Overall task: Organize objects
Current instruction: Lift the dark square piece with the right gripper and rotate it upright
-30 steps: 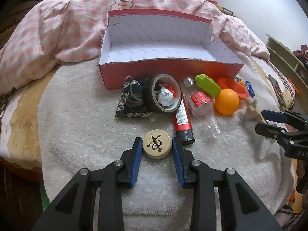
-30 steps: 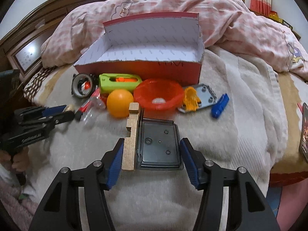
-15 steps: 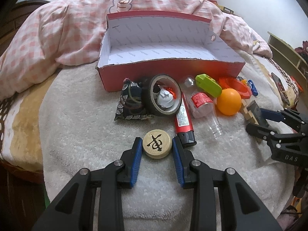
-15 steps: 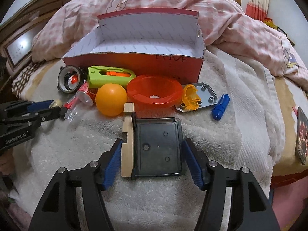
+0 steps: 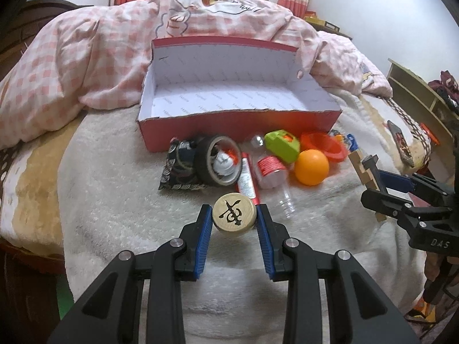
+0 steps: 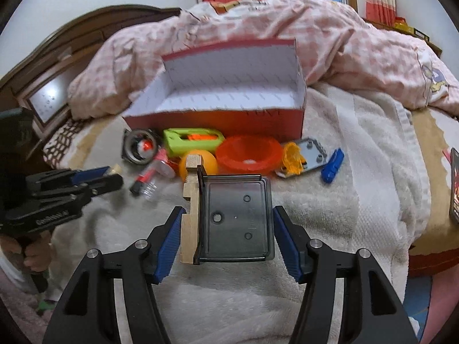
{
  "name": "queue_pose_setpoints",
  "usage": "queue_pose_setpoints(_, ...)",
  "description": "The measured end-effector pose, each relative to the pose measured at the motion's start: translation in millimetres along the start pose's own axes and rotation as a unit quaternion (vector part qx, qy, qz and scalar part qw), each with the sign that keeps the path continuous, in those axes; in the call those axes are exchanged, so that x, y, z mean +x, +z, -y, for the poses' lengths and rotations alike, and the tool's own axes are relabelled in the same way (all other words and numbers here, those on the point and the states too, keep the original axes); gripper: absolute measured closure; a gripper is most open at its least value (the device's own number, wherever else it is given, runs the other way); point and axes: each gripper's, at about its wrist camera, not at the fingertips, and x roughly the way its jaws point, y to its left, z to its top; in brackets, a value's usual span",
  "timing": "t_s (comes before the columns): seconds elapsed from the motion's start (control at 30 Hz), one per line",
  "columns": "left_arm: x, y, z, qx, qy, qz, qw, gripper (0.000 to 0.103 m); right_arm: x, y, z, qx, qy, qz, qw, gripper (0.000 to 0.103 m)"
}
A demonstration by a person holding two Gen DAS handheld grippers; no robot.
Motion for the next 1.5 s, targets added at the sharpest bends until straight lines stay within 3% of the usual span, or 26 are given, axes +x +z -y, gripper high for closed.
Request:
queue_pose_setpoints(0.97,-11,38,22,0.011,-0.031,0.041,0.9986,0.072,-1,28,-10,-0.024,0.027,0.036,0.999,0.041)
queue_pose_setpoints(1.3,-7,35,22,0.013,-0.02,0.038,0.999,0.072,26,5,-15,-0.055,0.017,-0.047,0.997,0.04)
queue_pose_setpoints(1.5,-5,34,21,0.011,-0.019,0.034,0.9992,0.072,22,-3,-14,-0.067,0.006,-0.045,0.997,0.037)
